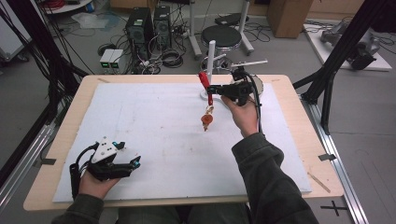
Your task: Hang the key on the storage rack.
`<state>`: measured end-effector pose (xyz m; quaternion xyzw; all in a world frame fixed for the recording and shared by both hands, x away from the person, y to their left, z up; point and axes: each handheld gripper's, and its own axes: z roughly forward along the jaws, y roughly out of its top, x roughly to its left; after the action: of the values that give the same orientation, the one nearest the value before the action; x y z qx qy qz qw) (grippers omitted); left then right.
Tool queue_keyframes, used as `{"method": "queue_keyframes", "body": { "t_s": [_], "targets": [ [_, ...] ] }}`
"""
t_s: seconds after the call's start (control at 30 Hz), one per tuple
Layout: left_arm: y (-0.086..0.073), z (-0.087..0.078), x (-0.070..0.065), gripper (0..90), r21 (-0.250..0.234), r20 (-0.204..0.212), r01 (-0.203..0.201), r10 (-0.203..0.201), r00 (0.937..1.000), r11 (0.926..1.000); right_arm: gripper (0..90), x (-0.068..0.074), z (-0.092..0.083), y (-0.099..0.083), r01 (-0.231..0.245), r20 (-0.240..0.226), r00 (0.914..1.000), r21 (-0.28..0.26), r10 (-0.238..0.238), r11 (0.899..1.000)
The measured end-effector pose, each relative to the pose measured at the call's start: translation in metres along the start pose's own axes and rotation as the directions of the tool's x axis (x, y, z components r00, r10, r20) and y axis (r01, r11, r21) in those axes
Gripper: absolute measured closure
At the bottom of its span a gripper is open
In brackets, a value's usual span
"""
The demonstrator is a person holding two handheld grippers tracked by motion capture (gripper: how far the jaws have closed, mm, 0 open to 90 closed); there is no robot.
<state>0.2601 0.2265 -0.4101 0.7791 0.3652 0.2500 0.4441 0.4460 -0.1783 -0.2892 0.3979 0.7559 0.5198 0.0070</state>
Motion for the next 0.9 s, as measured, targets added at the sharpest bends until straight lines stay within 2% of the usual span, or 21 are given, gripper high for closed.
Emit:
{"method": "queue_keyframes", "body": {
  "t_s": [0.5,0.9],
  "targets": [
    [0.000,0.000,0.000,23.0,0.000,0.000,0.001,-0.001,1.0000,1.0000,74.5,-0.022,0.004,0.009,-0.061,0.014,0.9980,-0.032,0.062,0.998],
    [0.000,0.000,0.001,22.9,-0.002,0.001,0.003,-0.003,1.0000,1.0000,74.5,-0.037,0.015,0.009,-0.116,0.008,0.9932,-0.025,0.116,0.993]
  ]
}}
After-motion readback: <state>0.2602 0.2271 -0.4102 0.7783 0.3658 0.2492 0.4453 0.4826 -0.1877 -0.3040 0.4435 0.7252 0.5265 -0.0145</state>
